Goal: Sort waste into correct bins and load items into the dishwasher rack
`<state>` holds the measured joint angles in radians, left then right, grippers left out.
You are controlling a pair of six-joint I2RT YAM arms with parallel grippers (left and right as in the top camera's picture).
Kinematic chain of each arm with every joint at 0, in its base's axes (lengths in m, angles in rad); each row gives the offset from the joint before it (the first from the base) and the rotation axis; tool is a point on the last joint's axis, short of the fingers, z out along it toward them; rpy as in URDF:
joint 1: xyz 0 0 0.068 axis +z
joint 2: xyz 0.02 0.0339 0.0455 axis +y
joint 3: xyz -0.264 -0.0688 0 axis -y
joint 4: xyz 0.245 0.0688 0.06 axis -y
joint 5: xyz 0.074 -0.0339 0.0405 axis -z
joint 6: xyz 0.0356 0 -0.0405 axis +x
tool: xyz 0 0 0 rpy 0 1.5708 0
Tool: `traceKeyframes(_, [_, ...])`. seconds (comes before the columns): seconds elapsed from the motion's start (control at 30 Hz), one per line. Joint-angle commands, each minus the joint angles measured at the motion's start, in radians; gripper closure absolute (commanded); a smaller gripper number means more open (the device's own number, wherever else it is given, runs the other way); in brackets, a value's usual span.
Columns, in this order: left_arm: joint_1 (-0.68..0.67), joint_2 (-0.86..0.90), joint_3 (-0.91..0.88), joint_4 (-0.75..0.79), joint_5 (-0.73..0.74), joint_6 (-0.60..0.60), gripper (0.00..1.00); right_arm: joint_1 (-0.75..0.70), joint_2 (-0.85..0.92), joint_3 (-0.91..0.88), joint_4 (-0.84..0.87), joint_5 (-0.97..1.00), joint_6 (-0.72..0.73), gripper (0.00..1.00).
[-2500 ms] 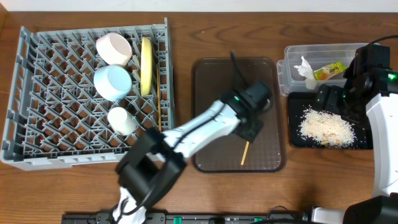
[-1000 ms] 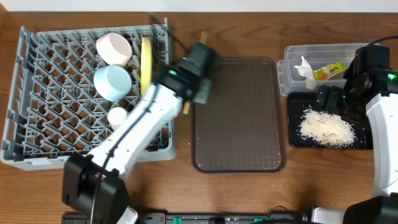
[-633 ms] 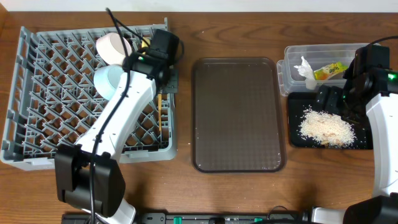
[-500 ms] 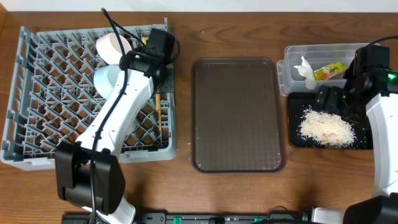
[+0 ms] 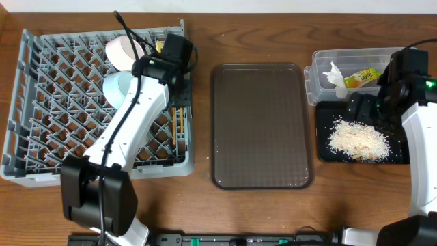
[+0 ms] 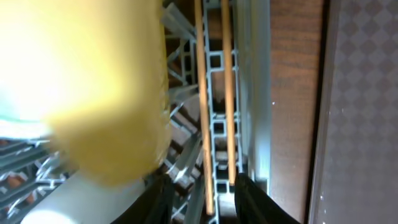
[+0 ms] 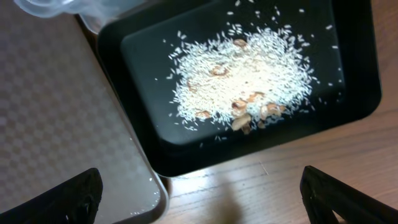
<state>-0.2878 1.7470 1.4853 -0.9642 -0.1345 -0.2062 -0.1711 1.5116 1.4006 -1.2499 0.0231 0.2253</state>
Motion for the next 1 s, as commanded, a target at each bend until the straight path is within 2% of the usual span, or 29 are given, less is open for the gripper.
traceKeyframes(0.0, [0.003, -0.113, 0.003, -0.028, -0.004, 0.002, 0.64, -0.003, 0.000, 0.003, 0.027, -0.111, -0.051, 0.01])
traceKeyframes(0.1, [0.003, -0.197, 0.003, -0.032, -0.004, 0.002, 0.64, 0.016, 0.000, 0.003, 0.095, -0.277, -0.130, 0.01])
traceKeyframes(0.17, [0.010, -0.245, 0.003, -0.022, -0.001, 0.002, 0.51, 0.047, 0.000, 0.003, 0.157, -0.328, -0.146, 0.01])
traceKeyframes(0.37, [0.108, -0.291, 0.003, -0.011, 0.115, 0.002, 0.33, 0.183, 0.025, 0.003, 0.309, -0.281, -0.190, 0.01])
traceKeyframes(0.5, [0.197, -0.287, 0.002, -0.057, 0.195, 0.002, 0.24, 0.239, 0.070, 0.003, 0.285, -0.225, -0.204, 0.01])
traceKeyframes(0.63, [0.271, -0.298, 0.002, -0.163, 0.209, 0.004, 0.22, 0.249, 0.083, 0.002, 0.206, -0.198, -0.165, 0.01])
traceKeyframes(0.73, [0.288, -0.327, 0.000, -0.232, 0.209, 0.049, 0.22, 0.248, 0.054, 0.000, 0.179, -0.162, -0.124, 0.01])
traceKeyframes(0.83, [0.282, -0.401, -0.036, -0.229, 0.208, 0.081, 0.22, 0.248, 0.003, -0.018, 0.180, -0.161, -0.124, 0.01])
traceKeyframes(0.97, [0.280, -0.590, -0.175, -0.160, 0.198, 0.101, 0.22, 0.248, -0.117, -0.105, 0.235, -0.124, -0.091, 0.01])
